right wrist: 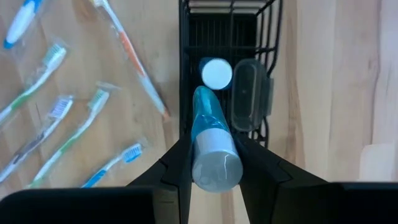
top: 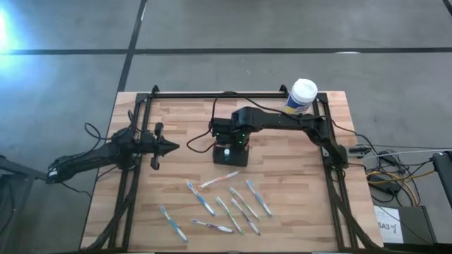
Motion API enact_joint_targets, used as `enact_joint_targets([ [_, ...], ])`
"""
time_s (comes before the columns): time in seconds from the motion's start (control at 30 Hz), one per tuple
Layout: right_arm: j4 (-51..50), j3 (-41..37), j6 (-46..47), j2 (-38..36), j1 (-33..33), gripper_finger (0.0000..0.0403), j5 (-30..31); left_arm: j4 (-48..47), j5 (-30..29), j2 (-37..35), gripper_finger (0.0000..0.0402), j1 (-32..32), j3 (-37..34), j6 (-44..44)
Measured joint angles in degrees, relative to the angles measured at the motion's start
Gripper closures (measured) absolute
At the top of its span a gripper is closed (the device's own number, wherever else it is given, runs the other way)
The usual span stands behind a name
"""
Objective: Pick & Place toothbrushing station
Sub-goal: Put the blue mouthwash into the black mesh organizer
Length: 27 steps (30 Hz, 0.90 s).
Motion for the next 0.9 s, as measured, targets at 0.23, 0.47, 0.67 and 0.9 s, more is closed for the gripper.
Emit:
enact_joint_targets([
  [0.23,1.8,-2.9,-0.7,0.0,0.0,0.0312,0.0,0.0,0.0,0.0,0.0390,0.0,0.0,0.0],
  [0.47,6.9,-7.7,-1.6,0.0,0.0,0.0312,0.0,0.0,0.0,0.0,0.0390,0.0,-0.1,-0.1],
  [0.67,9.4,-10.0,-3.0,0.0,0.4,0.0312,1.7,0.0,0.0,0.0,0.0390,0.0,-0.1,-0.2],
  [0.9,10.4,-11.8,-2.8,0.0,0.4,0.0312,3.0,0.0,0.0,0.0,0.0390,0.0,-0.1,-0.2],
])
